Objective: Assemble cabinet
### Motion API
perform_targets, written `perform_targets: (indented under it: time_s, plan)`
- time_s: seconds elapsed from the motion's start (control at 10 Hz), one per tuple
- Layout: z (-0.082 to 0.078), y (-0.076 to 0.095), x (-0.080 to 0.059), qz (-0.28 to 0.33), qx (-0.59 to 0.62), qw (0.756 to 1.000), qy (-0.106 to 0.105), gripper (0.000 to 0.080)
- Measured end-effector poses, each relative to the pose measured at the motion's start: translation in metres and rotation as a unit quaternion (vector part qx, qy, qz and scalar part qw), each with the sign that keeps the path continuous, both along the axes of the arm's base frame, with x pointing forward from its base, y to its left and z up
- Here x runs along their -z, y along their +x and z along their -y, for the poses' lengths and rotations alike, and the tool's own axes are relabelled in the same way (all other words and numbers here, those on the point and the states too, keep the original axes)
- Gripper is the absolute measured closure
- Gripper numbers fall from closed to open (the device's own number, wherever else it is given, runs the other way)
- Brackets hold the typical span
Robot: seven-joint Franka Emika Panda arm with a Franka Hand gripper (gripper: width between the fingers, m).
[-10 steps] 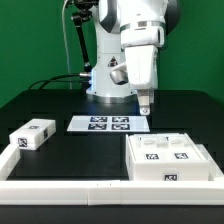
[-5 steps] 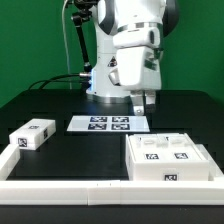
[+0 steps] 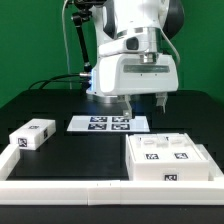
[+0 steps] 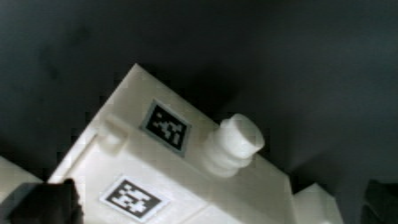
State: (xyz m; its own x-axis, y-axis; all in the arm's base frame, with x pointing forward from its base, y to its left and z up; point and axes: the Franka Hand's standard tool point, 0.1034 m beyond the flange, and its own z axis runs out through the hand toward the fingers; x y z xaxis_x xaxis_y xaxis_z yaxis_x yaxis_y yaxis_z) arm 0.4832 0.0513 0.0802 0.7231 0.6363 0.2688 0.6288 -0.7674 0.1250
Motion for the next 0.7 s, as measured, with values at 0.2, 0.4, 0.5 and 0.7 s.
perform_targets:
  time_s: [0.2,0.4,0.5,0.7]
  plan:
    - [-0.001,0.000,0.001,-0.008,0.059,0.998,0.018,0.0002]
    - [-0.013,0.000,0.008,-0.045,0.188,0.980,0.050,0.0002]
    - [-0.014,0.004,0.015,-0.051,0.221,0.972,0.060,0.0002]
    - [-0.017,0.009,0.029,-0.053,0.283,0.954,0.082,0.0002]
